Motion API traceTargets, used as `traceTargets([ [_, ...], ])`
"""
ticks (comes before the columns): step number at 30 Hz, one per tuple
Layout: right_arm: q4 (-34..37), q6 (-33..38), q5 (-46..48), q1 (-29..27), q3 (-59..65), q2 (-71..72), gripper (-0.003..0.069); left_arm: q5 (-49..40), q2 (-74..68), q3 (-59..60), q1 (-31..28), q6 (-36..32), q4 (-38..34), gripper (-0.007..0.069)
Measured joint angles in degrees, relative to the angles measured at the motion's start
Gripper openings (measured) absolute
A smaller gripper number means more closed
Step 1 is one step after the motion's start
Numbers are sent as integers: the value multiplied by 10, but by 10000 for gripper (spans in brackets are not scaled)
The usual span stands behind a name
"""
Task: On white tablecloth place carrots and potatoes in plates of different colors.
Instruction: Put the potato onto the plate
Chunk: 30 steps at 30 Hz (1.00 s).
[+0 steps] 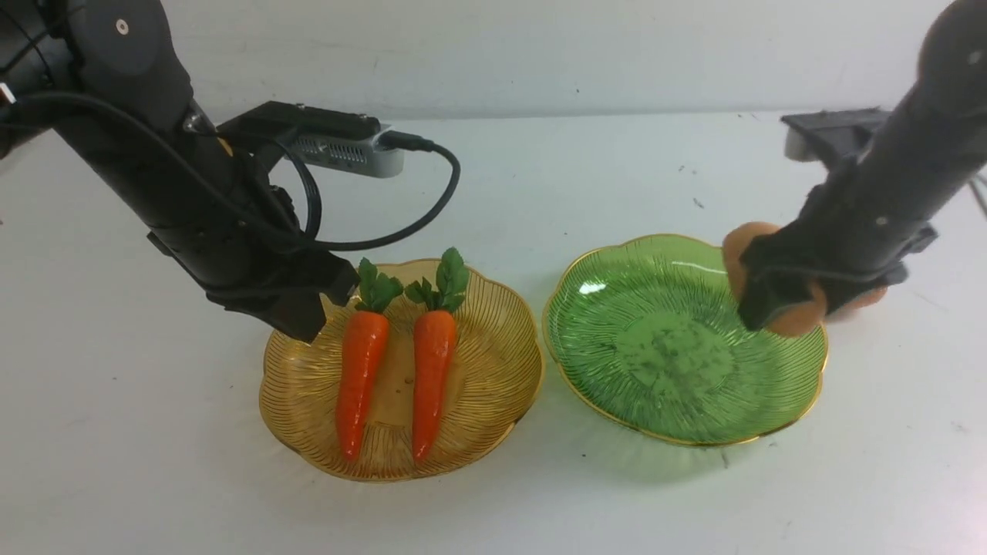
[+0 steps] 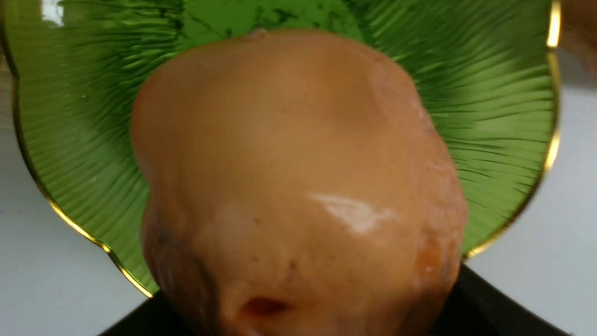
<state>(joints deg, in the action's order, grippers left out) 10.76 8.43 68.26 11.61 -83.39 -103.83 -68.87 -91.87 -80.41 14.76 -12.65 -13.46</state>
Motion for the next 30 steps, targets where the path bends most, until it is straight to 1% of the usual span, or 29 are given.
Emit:
traceTargets([
  [5,2,0,-7,30,2,-30,507,2,0,0,0,0,0,-1],
  [6,0,0,-11,36,2,-38,520,2,0,0,0,0,0,-1],
  [8,-4,-1,-18,36,2,-46,568,2,0,0,0,0,0,-1],
  [9,-10,-2,-20,36,1,-50,613,3,0,0,0,0,0,-1],
  [10,-25,-5,-21,36,-5,-53,657,3,0,0,0,0,0,-1],
  [13,-58,-5,-16,36,-27,-54,685,3,0,0,0,0,0,-1],
  [17,-118,-8,-13,36,-68,-54,689,3,0,0,0,0,0,-1],
  [19,-167,-27,-13,34,-89,-54,671,3,0,0,0,0,0,-1],
  [20,-186,-42,-13,30,-98,-55,618,3,0,0,0,0,0,-1],
  [21,-195,-65,-12,20,-110,-58,541,3,0,0,0,0,0,-1],
  [22,-196,-93,-12,5,-121,-66,418,3,0,0,0,0,0,-1],
  [23,-191,-114,-12,-14,-130,-76,268,3,0,0,0,0,0,-1],
  [24,-181,-121,-13,-25,-136,-81,182,3,0,0,0,0,0,-1],
  [25,-173,-125,-13,-35,-140,-87,117,3,0,0,0,0,0,-1],
  [28,-129,-140,-13,-69,-147,-102,26,3,-1,0,0,0,0,-1],
  [30,-103,-157,-17,-87,-148,-110,10,3,-1,0,0,0,0,-1],
])
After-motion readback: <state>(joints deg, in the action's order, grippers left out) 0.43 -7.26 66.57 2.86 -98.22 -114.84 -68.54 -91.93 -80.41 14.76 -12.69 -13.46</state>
